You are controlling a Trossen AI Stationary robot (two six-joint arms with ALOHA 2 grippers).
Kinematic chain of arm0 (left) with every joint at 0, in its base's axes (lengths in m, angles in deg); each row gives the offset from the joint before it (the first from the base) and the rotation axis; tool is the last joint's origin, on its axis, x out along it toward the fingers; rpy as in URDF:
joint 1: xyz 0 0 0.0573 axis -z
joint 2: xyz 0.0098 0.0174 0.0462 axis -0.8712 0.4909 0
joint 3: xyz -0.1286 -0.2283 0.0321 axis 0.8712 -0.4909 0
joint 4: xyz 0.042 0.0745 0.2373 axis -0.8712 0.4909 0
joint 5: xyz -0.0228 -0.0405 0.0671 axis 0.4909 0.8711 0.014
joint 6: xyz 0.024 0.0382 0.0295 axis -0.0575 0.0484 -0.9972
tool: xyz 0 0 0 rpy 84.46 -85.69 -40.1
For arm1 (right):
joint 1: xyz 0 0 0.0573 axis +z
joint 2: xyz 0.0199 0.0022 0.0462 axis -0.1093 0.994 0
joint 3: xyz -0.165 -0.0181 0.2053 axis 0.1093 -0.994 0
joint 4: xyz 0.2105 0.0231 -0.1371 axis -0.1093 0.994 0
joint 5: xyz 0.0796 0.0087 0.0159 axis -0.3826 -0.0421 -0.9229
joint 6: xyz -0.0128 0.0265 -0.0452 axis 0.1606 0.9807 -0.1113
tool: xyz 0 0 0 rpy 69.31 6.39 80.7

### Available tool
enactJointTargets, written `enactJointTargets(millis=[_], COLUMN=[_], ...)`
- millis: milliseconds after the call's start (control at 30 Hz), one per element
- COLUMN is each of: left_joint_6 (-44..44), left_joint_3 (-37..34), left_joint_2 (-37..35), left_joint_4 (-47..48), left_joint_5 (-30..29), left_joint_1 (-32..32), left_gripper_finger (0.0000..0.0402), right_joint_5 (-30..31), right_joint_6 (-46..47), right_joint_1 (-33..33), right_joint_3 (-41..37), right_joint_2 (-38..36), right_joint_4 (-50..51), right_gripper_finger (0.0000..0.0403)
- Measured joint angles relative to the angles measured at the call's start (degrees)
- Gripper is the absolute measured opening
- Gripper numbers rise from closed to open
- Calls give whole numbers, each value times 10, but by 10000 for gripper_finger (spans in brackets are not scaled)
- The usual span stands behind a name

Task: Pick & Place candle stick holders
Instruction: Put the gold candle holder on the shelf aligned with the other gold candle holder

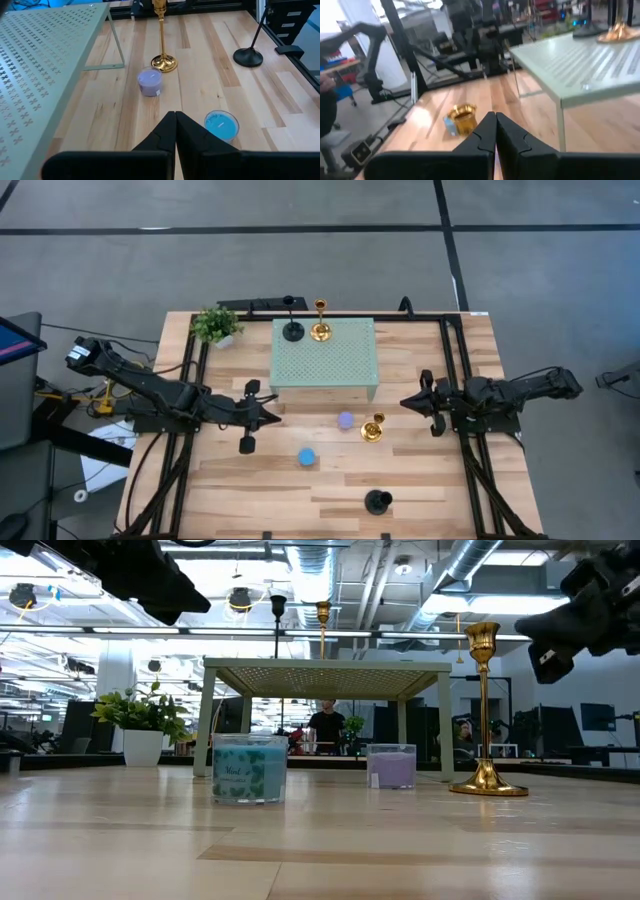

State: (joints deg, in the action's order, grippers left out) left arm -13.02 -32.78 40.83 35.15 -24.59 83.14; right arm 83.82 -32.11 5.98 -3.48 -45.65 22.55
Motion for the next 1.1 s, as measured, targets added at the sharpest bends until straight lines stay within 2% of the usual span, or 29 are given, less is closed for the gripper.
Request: enactJointTargets(millis=[267,500,833,1000,1100], left_joint_6=[0,0,0,0,0], left_joint_3=[0,0,0,0,0], left_joint_2=[0,0,0,0,0], left_joint_4=[0,0,0,0,0], left_joint_5=[-3,-12,-13,-13,-13], left_joint_1=[0,0,0,0,0], left_gripper_finger=[8,8,8,8,8], right_joint_5=[1,60,81,158,169], right_joint_6=[55,112,167,183,185], right_joint_1=[39,72,99,99,95], right_joint_3=[-1,-1,-1,-1,-1], right_joint_2=[103,190,313,385,426], right_joint_4=[-5,-26,-126,-173,-199], right_gripper_finger=[0,0,0,0,0])
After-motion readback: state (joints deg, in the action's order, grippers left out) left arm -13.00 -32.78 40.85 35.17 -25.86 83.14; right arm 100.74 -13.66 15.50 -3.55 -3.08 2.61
